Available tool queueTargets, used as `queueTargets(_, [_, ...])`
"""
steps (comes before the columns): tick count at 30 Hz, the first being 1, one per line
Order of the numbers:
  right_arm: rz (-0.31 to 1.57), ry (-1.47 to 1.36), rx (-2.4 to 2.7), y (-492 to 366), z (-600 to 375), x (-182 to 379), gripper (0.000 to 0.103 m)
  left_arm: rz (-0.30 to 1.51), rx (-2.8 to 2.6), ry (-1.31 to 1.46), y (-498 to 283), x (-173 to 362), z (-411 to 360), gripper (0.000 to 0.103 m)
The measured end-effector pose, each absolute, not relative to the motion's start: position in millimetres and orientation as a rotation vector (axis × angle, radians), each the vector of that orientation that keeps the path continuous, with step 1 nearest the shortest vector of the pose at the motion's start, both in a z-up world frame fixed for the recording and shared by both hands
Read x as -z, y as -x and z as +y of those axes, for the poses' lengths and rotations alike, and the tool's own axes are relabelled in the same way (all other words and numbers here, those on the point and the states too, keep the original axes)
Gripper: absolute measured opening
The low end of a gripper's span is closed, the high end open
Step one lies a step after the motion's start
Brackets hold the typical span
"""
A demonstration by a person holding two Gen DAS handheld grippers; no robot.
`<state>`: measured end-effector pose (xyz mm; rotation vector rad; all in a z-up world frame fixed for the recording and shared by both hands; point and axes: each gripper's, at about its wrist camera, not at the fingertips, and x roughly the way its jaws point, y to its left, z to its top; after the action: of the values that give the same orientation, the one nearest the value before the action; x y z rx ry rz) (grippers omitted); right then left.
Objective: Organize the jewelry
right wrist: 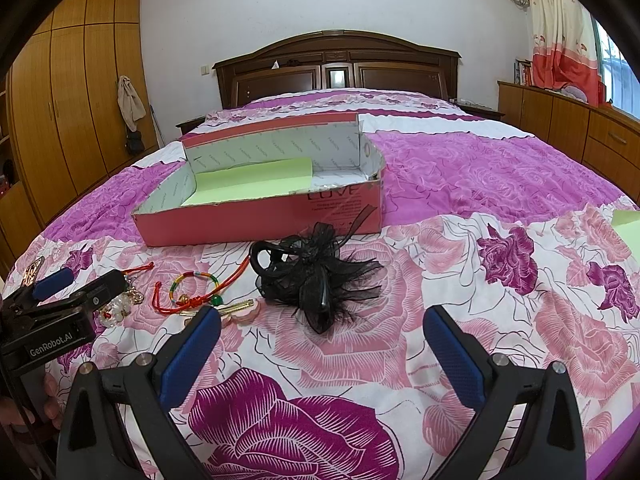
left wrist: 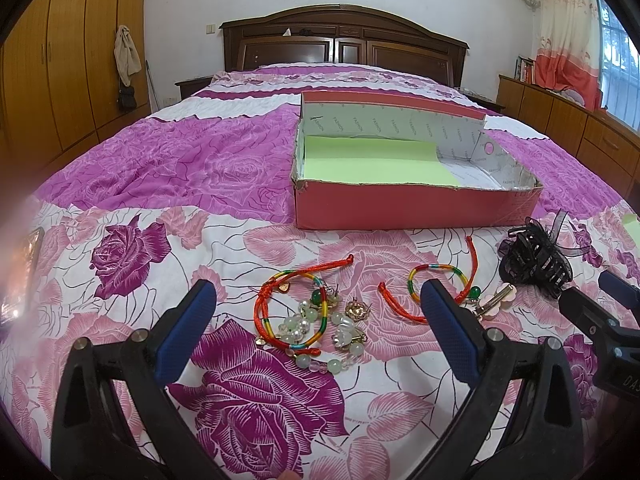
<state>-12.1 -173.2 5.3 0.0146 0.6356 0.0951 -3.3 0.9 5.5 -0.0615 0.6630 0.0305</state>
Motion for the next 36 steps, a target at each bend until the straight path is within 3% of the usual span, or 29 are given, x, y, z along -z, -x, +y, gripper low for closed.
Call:
queueTargets(19, [0.639, -0.018, -0.099, 12.1, -174.7, -11.7, 0.103, 0.676, -0.022, 0.095, -3.9, -12.5, 9.0, 0.095])
queueTargets(31, [0.717, -0.056, -0.120, -11.4, -176.3, -31.2, 0.103, 0.797, -0.009, 0.144, -28.4, -7.9, 24.6, 0.095])
queueTargets(36, [0.761, -0.084, -0.106, -26.0, -179.6, -29.0, 0.103, 0.854, 0.012, 0.101, -38.6, -5.8, 21.1, 0.087])
